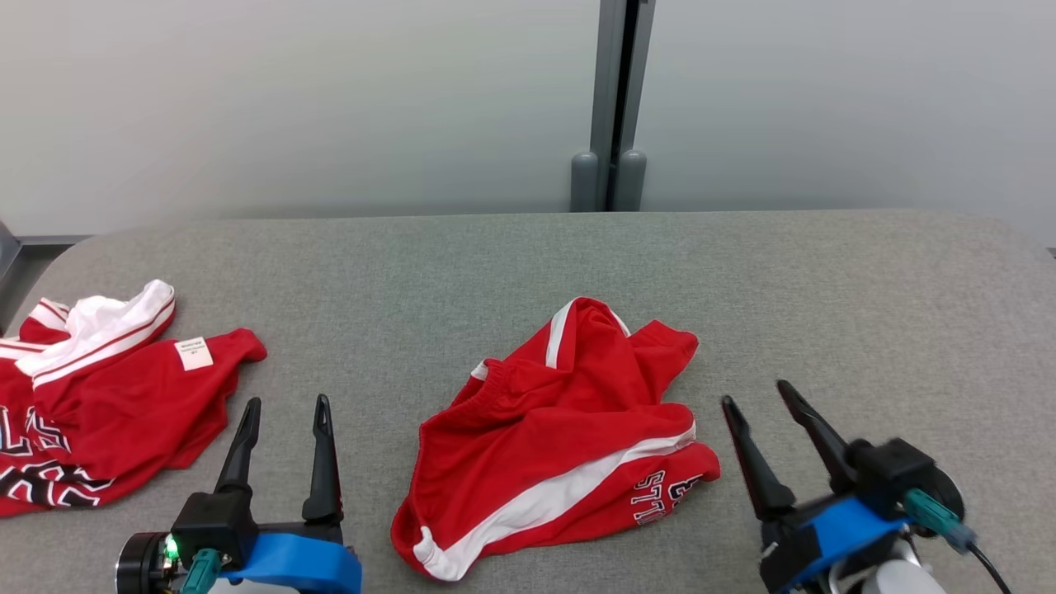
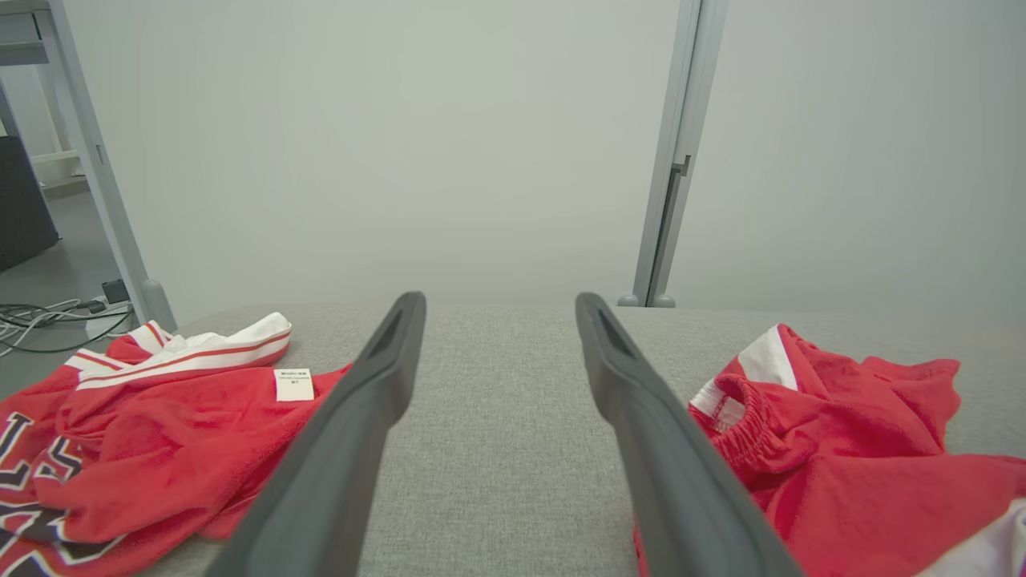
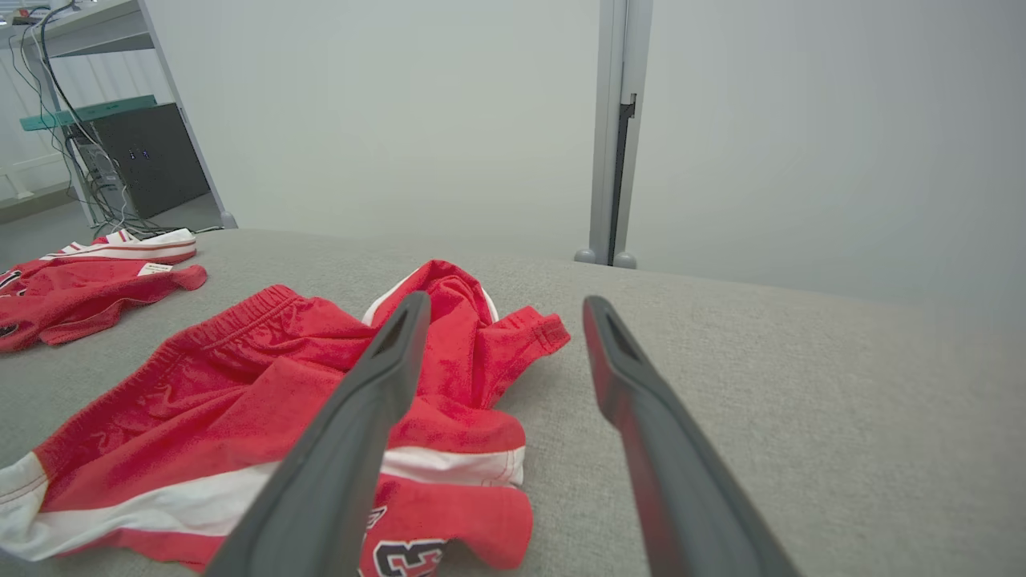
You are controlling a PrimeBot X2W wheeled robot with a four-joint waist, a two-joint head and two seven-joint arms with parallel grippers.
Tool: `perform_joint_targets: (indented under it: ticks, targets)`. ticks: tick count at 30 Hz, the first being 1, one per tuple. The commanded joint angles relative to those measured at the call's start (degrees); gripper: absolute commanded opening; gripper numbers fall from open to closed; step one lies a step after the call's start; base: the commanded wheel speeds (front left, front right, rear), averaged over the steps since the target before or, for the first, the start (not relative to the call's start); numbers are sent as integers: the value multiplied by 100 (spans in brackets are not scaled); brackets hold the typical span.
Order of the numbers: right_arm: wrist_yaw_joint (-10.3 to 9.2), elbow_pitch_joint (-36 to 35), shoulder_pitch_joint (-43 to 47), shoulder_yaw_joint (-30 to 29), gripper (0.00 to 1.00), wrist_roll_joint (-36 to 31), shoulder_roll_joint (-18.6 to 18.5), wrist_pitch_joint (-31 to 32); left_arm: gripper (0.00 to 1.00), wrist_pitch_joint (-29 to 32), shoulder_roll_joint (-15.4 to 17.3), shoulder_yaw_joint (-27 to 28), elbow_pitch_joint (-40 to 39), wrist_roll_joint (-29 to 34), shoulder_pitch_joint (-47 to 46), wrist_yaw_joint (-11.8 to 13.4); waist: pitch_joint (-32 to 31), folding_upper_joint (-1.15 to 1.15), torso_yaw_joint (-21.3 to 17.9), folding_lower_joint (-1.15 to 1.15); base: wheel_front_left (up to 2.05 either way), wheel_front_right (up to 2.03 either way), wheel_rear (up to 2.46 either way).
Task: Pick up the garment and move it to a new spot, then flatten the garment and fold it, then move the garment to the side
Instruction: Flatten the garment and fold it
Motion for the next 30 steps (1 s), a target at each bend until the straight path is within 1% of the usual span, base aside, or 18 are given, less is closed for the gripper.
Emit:
perform_joint_targets:
  ticks: [1,7,11,17,24,30]
  targets:
    - [3,-86,187,-129,100,-38,20,-18,100,-17,26,11,-17,28,71,-17,-42,0,-44,0,0,0,0]
    - [3,-412,843,-816,100,-158,203,-18,100,-17,39,60,-29,114,192,-37,-107,0,-106,0,0,0,0]
    - [3,-568,1179,-1085,100,-213,351,-18,100,-17,35,89,-31,131,267,-33,-116,0,-123,0,0,0,0]
    - [3,-553,1388,-1148,100,-374,466,-19,100,-17,31,118,2,163,254,-41,-106,0,-111,0,0,0,0]
    - [3,-468,1241,-1160,100,-469,516,-19,100,-17,25,131,20,163,203,-32,-109,0,-61,0,0,0,0]
    - [3,-371,813,-1010,100,-522,366,107,100,-17,15,120,26,137,166,-35,-90,0,5,0,0,0,0]
